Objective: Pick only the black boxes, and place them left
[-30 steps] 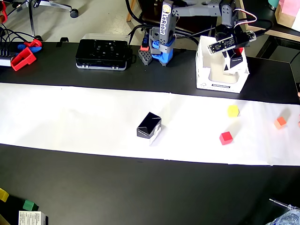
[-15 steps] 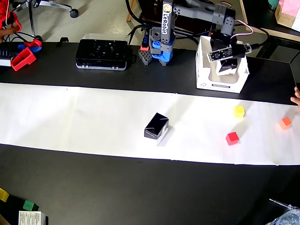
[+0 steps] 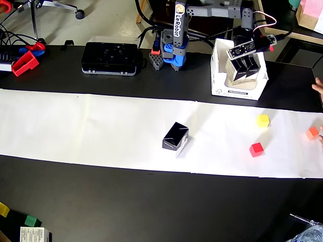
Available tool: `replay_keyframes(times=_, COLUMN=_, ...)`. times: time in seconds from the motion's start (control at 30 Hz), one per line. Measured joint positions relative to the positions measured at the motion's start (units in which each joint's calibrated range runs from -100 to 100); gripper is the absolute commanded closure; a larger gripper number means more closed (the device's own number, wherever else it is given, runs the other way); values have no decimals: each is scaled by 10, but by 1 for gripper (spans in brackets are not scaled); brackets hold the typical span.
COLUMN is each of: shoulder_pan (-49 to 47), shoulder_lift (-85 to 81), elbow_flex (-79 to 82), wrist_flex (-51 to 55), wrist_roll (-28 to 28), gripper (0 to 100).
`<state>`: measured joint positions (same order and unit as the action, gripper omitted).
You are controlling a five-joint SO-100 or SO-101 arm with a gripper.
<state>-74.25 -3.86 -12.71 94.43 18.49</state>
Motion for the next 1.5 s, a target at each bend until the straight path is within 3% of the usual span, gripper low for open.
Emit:
replay_keyframes(times=0.2, shoulder_pan=90, shoulder_lift=0, elbow_flex=-113, wrist_flex=41, wrist_roll=0, gripper=53)
replay_keyframes(times=0.7, shoulder_pan=470, shoulder_lift=0, elbow_flex=-121, wrist_flex=43, wrist_roll=53, gripper=53)
replay_keyframes(times=1.0, shoulder_pan=636, shoulder_lift=0, elbow_flex=-55, wrist_flex=43, wrist_roll=140, gripper=53)
replay_keyframes(times=1.17, shoulder_pan=684, shoulder_lift=0, elbow_flex=-8, wrist_flex=43, wrist_roll=194, gripper=53)
replay_keyframes(times=1.37, shoulder_pan=686, shoulder_lift=54, elbow_flex=-47, wrist_flex=38, wrist_roll=205, gripper=53)
replay_keyframes(times=1.5, shoulder_pan=686, shoulder_lift=166, elbow_flex=-149, wrist_flex=16, wrist_roll=206, gripper=42)
